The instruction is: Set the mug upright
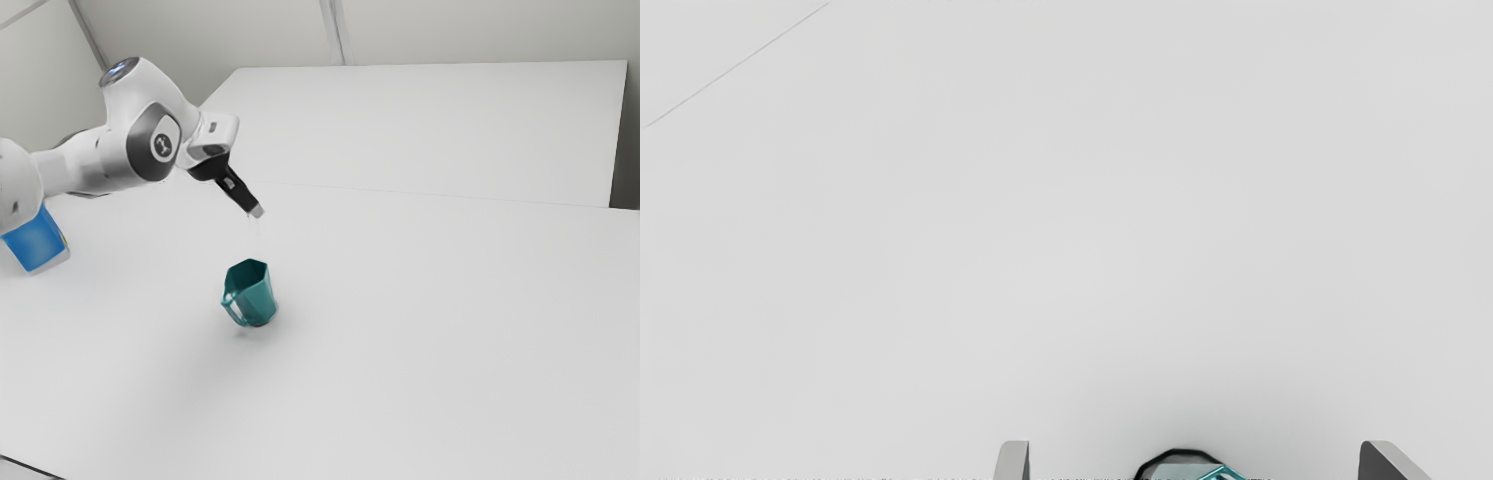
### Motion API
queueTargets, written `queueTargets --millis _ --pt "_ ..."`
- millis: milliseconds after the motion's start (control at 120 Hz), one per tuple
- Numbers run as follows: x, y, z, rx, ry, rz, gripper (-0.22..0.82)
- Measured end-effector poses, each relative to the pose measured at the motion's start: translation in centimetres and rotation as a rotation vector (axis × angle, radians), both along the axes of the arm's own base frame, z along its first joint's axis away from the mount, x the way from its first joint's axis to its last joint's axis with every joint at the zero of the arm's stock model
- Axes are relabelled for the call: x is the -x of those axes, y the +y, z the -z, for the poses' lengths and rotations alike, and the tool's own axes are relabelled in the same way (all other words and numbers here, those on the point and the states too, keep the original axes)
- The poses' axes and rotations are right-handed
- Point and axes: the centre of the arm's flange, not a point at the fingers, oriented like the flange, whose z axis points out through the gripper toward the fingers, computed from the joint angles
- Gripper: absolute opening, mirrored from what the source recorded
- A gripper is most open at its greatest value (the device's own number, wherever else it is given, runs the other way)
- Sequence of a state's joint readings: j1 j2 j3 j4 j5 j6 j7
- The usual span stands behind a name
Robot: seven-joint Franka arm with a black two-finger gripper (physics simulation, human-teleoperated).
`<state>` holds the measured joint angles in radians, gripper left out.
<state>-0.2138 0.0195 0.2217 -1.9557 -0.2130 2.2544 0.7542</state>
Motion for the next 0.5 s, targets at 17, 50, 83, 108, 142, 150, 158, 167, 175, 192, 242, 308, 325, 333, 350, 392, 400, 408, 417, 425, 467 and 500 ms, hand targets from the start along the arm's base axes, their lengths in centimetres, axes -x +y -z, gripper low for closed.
queueTargets --millis 17,50,83,108,142,150,158,167,175,192,242,308,325,333,350,392,400,408,417,425,467,500 --pt "-0.3 0.2 -0.7 -0.003 0.007 -0.005 0.54" --pt "-0.4 0.5 -1.6 -0.005 0.026 -0.017 0.54" --pt "-0.4 1.0 -2.5 -0.004 0.046 -0.030 0.55" --pt "-0.5 1.4 -3.6 -0.004 0.055 -0.042 0.55" --pt "-0.5 2.1 -4.9 -0.002 0.067 -0.059 0.56" --pt "-0.5 2.3 -5.1 -0.002 0.070 -0.064 0.56" --pt "-0.5 2.5 -5.4 -0.001 0.073 -0.068 0.56" --pt "-0.5 2.7 -5.6 -0.001 0.077 -0.073 0.56" --pt "-0.4 2.9 -5.8 0.000 0.081 -0.079 0.56" --pt "-0.4 3.3 -6.3 0.001 0.087 -0.090 0.56" --pt "-0.1 4.8 -7.5 0.003 0.102 -0.125 0.57" --pt "0.2 6.9 -9.8 -0.014 0.109 -0.169 0.57" --pt "0.4 7.4 -10.2 -0.019 0.112 -0.180 0.57" --pt "0.4 7.6 -10.4 -0.021 0.115 -0.185 0.57" --pt "0.6 8.1 -10.7 -0.025 0.120 -0.196 0.57" --pt "0.9 9.1 -11.0 -0.031 0.137 -0.221 0.58" --pt "1.0 9.3 -11.0 -0.032 0.140 -0.225 0.58" --pt "1.0 9.5 -11.0 -0.033 0.144 -0.230 0.58" --pt "1.1 9.6 -11.0 -0.034 0.148 -0.234 0.58" --pt "1.1 9.8 -11.0 -0.034 0.152 -0.238 0.58" --pt "1.3 10.4 -10.8 -0.036 0.171 -0.257 0.58" --pt "1.4 10.7 -10.7 -0.037 0.183 -0.269 0.58"
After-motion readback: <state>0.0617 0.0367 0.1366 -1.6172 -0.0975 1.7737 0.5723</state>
